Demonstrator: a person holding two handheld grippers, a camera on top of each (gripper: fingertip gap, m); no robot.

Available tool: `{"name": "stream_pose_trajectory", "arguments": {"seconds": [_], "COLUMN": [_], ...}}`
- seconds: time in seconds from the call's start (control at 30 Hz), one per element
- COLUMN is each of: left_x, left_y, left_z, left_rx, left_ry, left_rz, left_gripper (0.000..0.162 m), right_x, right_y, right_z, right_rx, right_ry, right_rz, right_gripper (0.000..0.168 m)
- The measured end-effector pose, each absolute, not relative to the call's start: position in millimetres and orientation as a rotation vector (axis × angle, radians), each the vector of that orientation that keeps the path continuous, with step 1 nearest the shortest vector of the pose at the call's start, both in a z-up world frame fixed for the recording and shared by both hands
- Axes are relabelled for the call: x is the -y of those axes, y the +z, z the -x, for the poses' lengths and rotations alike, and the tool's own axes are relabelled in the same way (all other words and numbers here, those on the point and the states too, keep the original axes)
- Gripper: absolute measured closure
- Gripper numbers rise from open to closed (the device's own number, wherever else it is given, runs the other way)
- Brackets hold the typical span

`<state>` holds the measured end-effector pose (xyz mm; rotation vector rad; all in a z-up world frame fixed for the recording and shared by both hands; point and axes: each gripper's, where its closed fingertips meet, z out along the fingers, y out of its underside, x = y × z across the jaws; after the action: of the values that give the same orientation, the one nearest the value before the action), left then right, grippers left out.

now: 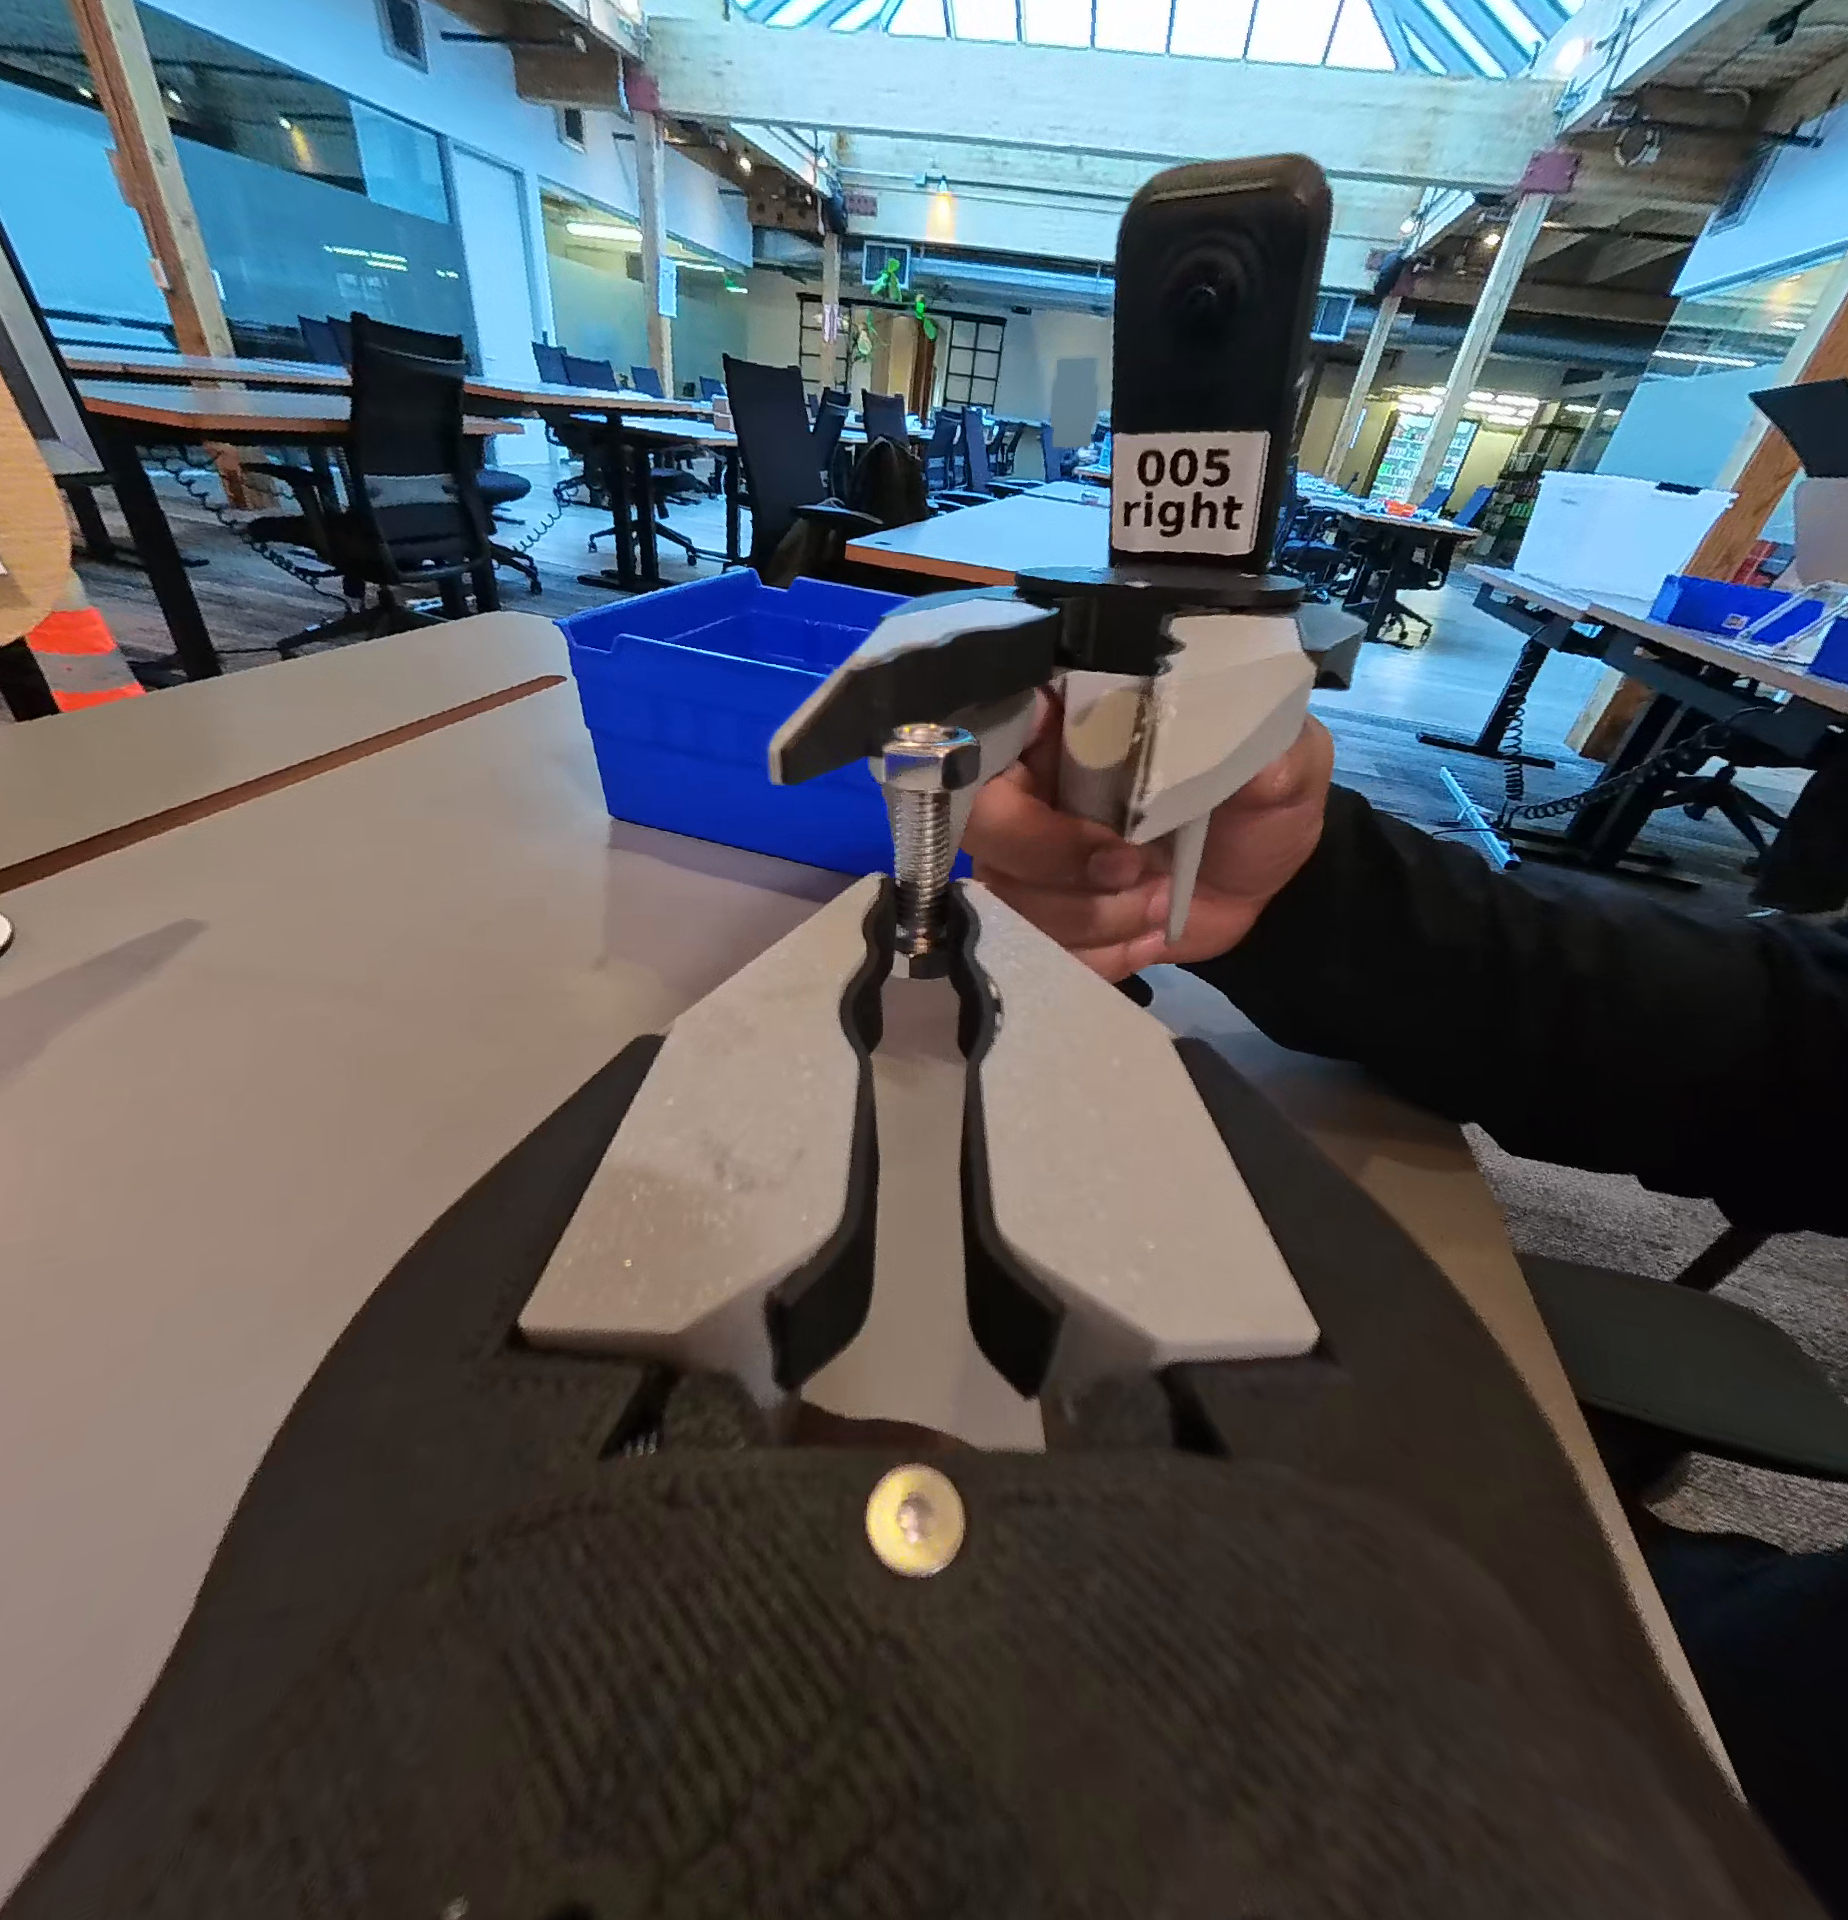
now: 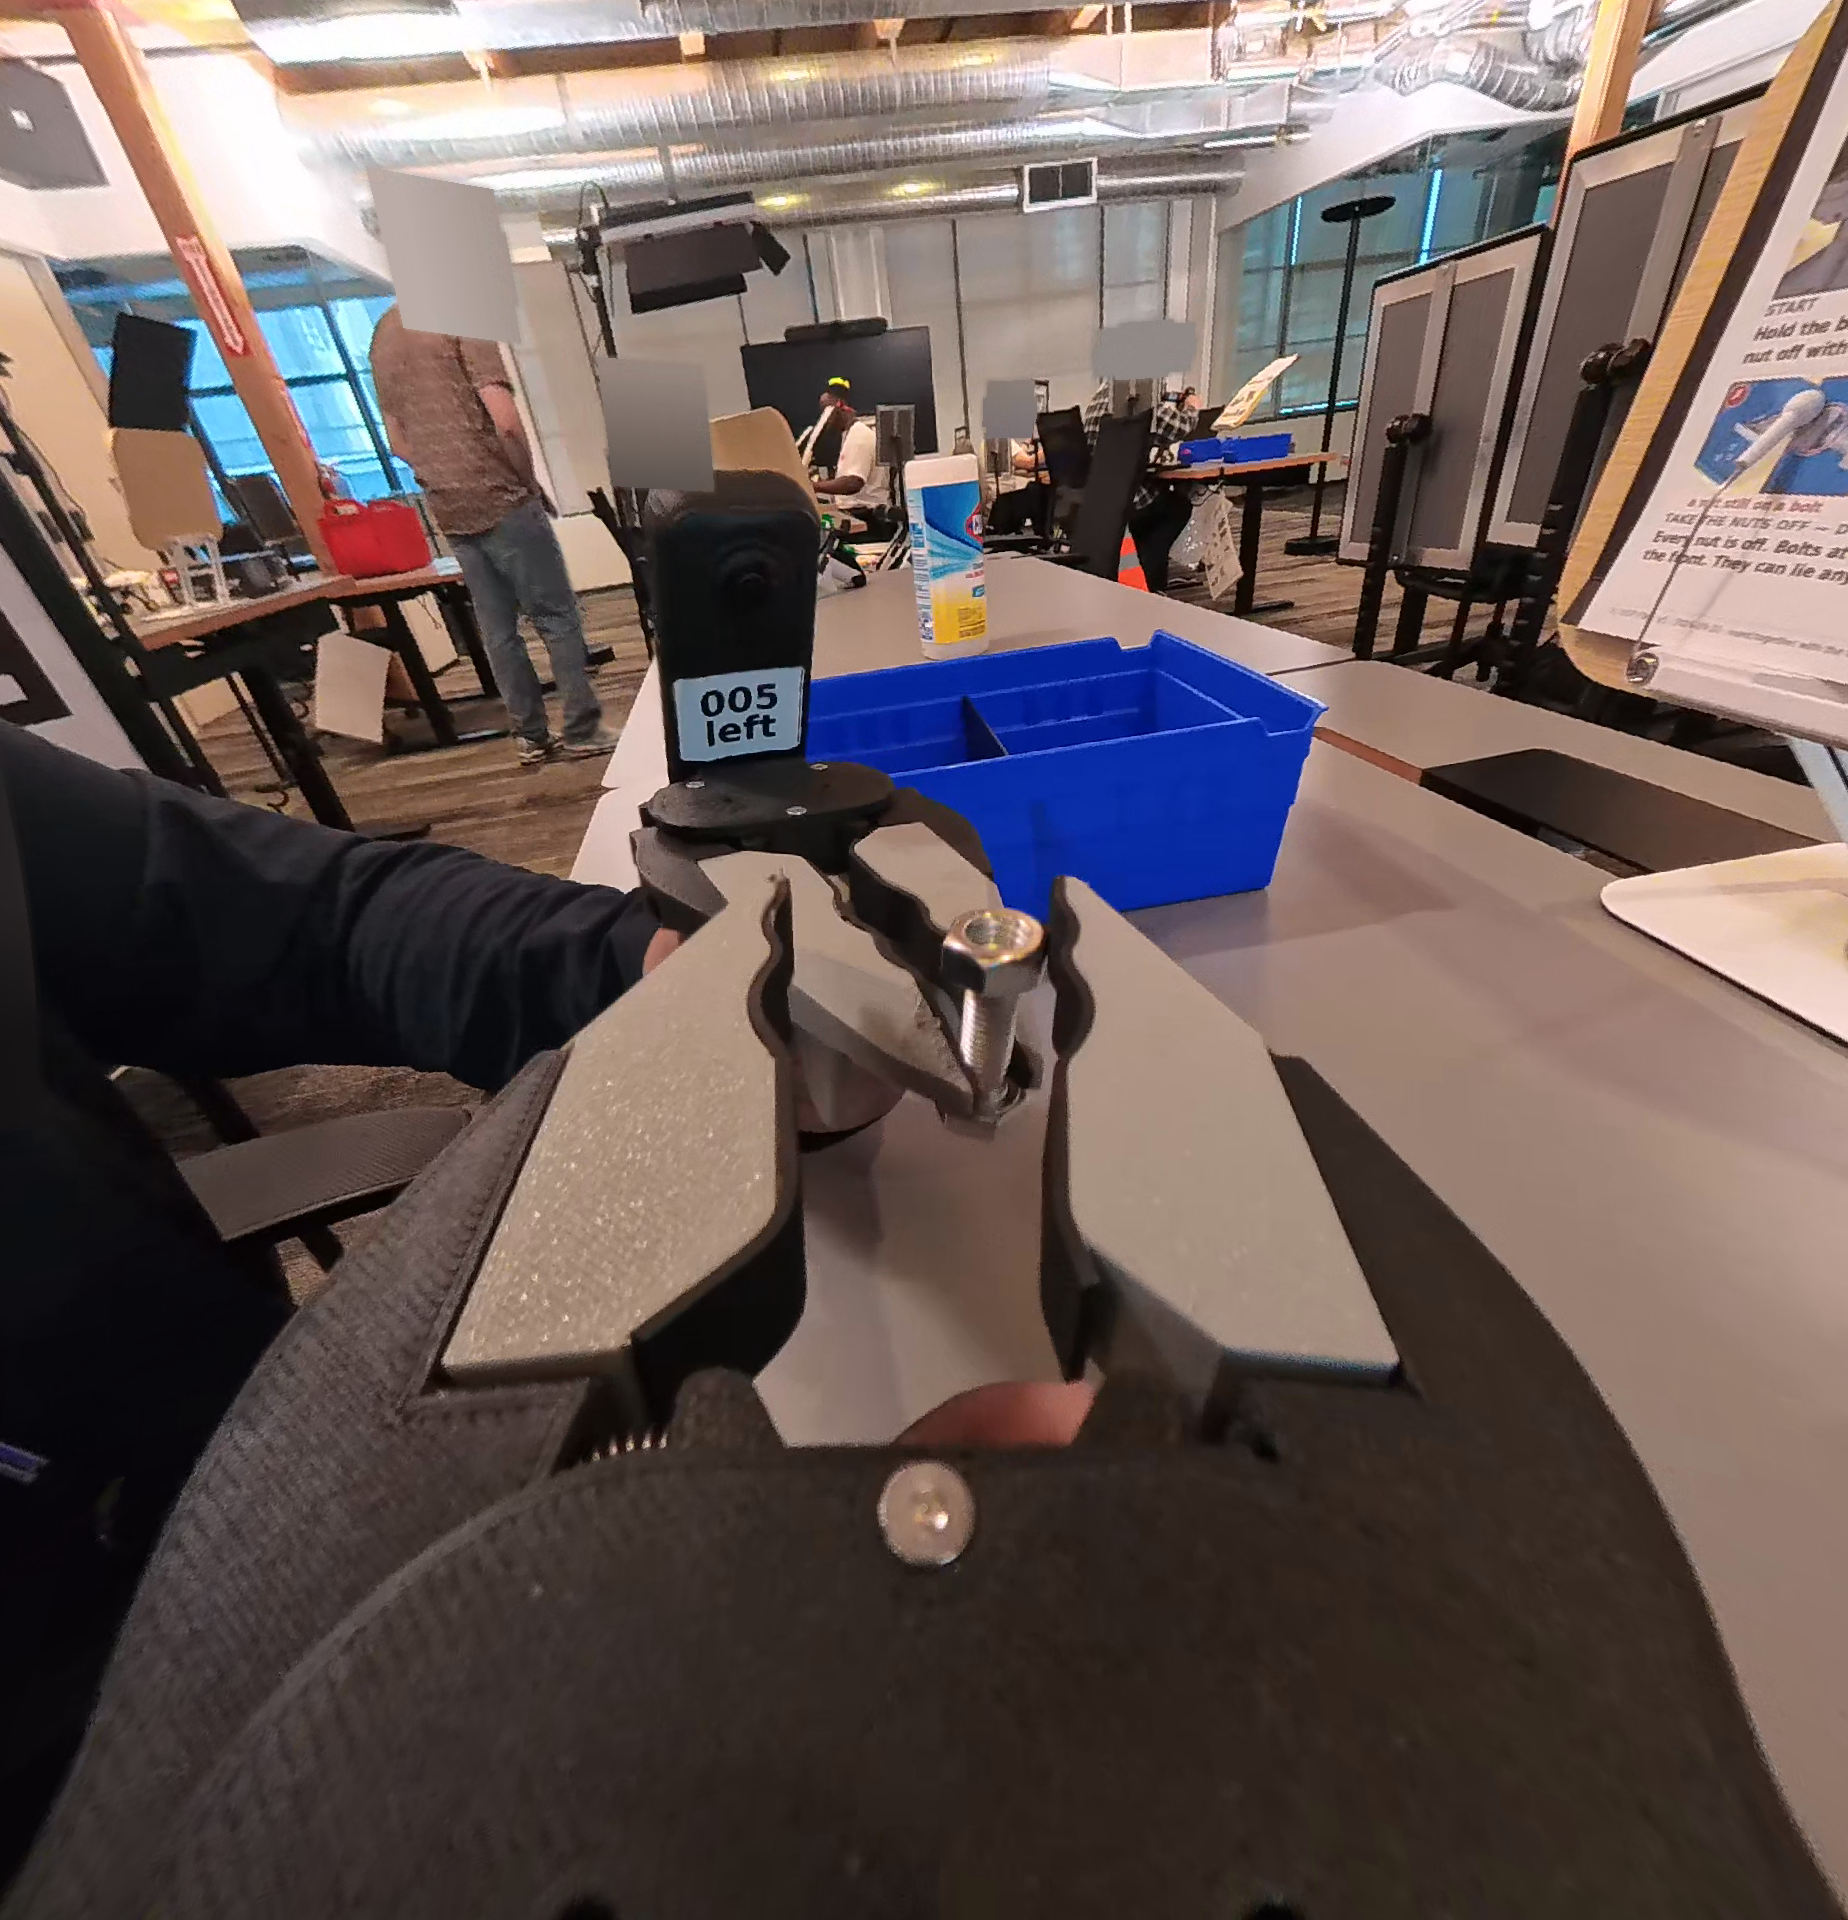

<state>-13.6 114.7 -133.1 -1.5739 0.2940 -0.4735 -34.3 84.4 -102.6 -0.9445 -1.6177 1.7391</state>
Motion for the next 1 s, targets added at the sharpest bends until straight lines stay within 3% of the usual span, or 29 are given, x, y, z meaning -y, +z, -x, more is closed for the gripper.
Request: {"name": "stream_pose_trajectory", "arguments": {"seconds": [1.0], "left_x": [-112.2], "left_y": [-130.3], "left_z": [9.2], "left_rx": [-0.313], "left_ry": [-0.486], "left_rz": [1.564], "left_gripper": [0.155], "right_x": [-84.8], "right_y": [-103.3], "right_z": [26.1], "right_rx": [1.624], "right_ry": [1.753], "right_rz": [0.914], "right_gripper": [0.124]}}
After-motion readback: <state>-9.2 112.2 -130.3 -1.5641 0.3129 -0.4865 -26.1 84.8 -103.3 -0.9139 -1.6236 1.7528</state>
